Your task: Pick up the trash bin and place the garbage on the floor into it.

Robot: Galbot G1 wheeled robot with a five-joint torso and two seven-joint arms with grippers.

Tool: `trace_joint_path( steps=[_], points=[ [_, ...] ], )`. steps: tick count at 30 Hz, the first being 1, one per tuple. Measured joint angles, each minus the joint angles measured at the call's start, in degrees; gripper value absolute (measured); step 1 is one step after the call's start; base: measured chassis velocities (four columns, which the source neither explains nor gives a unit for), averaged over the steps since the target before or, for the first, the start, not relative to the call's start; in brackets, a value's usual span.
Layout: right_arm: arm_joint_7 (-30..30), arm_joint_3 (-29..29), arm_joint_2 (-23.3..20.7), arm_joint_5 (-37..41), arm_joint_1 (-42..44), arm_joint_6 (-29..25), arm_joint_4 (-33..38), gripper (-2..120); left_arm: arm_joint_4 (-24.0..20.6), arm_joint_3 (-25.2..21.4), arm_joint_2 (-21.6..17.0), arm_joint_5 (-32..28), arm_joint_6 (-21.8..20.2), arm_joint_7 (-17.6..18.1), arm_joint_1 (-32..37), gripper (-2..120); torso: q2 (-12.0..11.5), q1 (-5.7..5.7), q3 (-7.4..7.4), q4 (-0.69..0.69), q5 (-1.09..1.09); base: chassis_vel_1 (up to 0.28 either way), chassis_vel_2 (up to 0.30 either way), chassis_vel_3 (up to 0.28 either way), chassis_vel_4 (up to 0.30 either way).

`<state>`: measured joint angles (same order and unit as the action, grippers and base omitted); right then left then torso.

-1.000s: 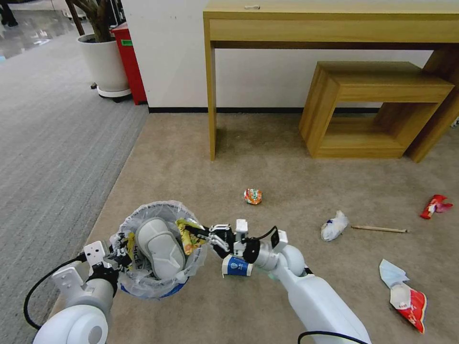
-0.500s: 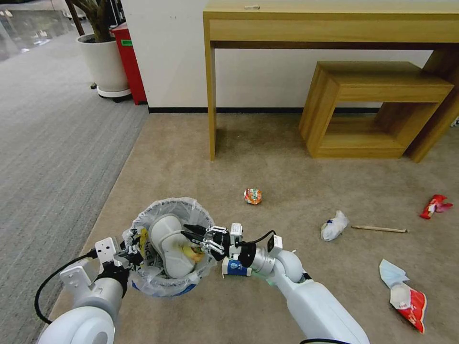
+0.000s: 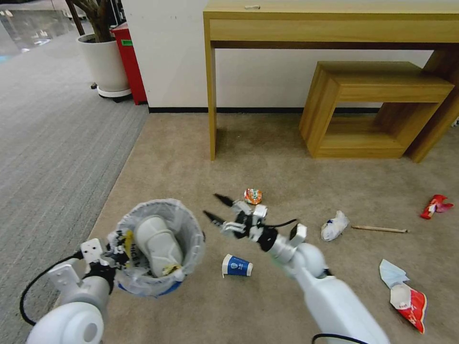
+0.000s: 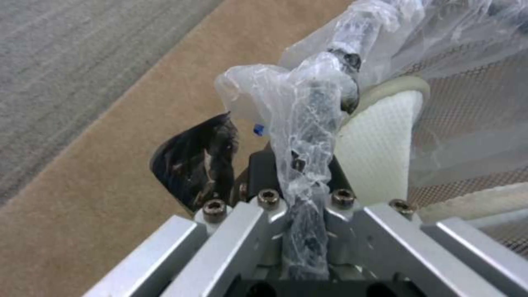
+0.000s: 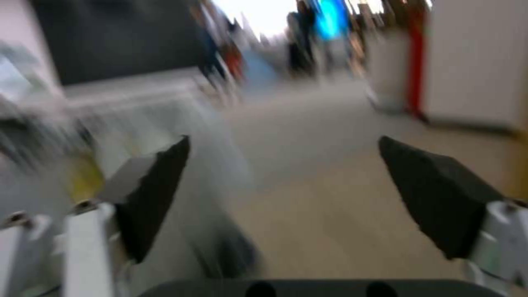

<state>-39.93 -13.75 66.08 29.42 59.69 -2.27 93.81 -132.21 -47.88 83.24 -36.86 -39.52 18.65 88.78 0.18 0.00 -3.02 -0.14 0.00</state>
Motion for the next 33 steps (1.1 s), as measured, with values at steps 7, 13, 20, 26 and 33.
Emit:
trace_joint_path(
  steps=[7, 13, 20, 26, 33],
  points=[
    [0.2, -4.1, -4.0, -18.9, 2.2, 4.7, -4.1, 100, 1.0, -0.8, -0.1, -0.3, 0.0, 0.0, -0.3, 0, 0.0, 0.0, 0.0, 0.0, 0.01, 0.0, 0.0, 0.0, 0.0],
    [-3.3, -3.6, -2.5, -23.4, 2.1, 3.1, -9.4, 100, 0.3, -0.4, 0.2, -0.2, 0.0, 0.0, 0.3, 0, 0.0, 0.0, 0.0, 0.0, 0.01, 0.0, 0.0, 0.0, 0.0],
    [-7.8, -2.0, 1.1, -27.6, 0.7, 2.3, -13.7, 100, -1.7, -0.4, 0.3, 0.0, 0.0, 0.1, 1.4, 0, 0.0, 0.0, 0.0, 0.02, 0.01, 0.0, 0.0, 0.0, 0.0],
    [-7.9, -1.0, 4.2, -35.5, -0.3, 2.4, -17.1, 100, -2.4, -0.4, 0.7, 0.3, 0.0, 0.1, 1.9, 0, 0.0, 0.0, 0.0, 0.02, 0.0, 0.0, 0.0, 0.0, 0.0],
    [-5.8, -1.2, 8.3, -39.8, -2.5, -0.6, -25.2, 100, -2.8, 0.1, 1.1, 0.7, 0.0, 0.1, 2.0, 0, 0.0, 0.0, 0.0, 0.01, 0.0, 0.0, 0.0, 0.0, 0.0]
  ],
)
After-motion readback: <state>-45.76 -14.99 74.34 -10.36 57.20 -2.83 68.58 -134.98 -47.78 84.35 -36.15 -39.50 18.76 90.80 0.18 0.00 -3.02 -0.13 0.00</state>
